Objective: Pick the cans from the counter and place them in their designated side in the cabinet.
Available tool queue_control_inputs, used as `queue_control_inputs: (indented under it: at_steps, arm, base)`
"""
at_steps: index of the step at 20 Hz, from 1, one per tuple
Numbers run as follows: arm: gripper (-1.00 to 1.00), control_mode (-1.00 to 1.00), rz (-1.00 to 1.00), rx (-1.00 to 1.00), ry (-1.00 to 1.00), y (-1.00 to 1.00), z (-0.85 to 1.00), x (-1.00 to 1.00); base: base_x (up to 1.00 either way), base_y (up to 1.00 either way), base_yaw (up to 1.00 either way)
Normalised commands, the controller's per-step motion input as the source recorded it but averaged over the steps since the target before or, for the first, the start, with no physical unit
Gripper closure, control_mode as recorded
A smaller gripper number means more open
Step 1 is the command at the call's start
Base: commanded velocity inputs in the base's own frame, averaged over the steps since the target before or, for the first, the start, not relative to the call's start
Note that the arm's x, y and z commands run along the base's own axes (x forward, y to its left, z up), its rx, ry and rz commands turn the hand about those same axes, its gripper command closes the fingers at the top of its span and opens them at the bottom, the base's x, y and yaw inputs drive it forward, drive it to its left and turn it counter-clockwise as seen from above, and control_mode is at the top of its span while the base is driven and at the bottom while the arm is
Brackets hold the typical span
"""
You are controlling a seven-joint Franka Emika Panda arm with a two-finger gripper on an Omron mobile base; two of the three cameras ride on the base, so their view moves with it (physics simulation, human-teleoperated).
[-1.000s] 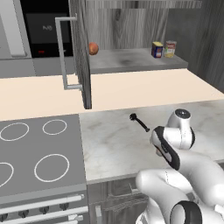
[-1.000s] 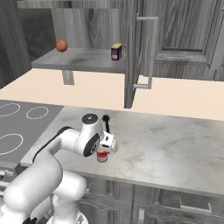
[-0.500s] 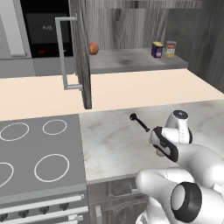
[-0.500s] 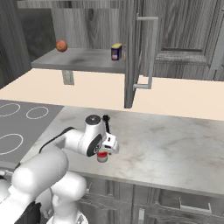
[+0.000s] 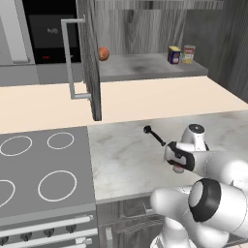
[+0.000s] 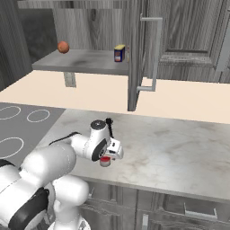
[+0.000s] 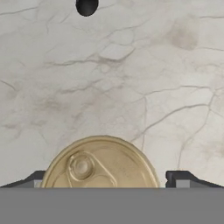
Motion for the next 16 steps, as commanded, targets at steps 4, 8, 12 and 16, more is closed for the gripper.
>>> queue_control_inputs:
  at_steps: [4,8,12,16]
  arm:
    - [1.0,-1.0,0.0,0.0,0.02,0.0,-0.13,0.06]
    - [1.0,-1.0,0.0,0.0,0.01,-0.06,0.11,0.0]
    - [1.0,-1.0,0.0,0.0,0.0,-0.07,0.33,0.0]
    - [1.0,-1.0,0.0,0.0,0.0,-0.04,0.37,0.0]
  base:
    - [0.0,0.0,0.0]
    - [0.0,0.0,0.0]
    - [0.0,0.0,0.0]
    - [0.0,0.0,0.0]
